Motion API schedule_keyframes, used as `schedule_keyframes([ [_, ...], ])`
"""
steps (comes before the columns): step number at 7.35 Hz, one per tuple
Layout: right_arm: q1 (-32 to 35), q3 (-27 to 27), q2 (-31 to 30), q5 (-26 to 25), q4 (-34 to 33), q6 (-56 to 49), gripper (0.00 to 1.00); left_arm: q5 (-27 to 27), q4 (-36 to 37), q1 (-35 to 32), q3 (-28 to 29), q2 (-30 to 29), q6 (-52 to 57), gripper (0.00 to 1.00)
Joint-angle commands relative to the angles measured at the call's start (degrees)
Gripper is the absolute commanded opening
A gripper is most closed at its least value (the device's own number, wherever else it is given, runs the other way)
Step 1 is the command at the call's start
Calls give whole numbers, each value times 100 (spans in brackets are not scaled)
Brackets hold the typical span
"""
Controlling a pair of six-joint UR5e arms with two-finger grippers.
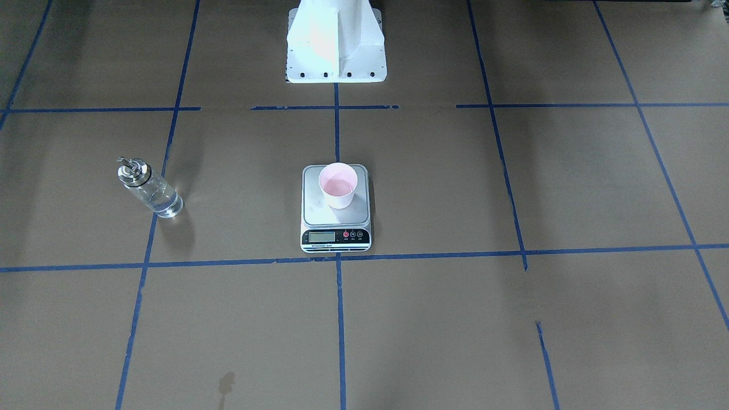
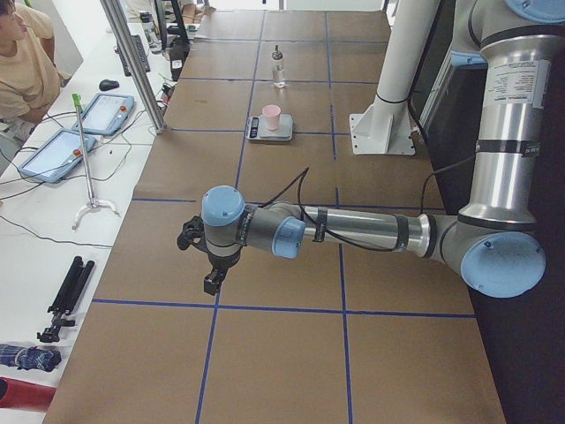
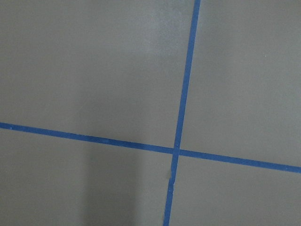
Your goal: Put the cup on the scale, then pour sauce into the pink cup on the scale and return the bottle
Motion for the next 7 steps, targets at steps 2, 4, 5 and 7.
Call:
schedule_keyframes([
  [2,-91,346,-302,-79,76,30,100,0,-3,5,8,50,1,100],
  [4,-73,451,-363,-17,67,30,100,9,6,5,8,50,1,100],
  [5,-82,452,-381,122,67,-22,100,9,6,5,8,50,1,100],
  [7,-82,626,-530,176,76,-41,100,9,6,5,8,50,1,100],
])
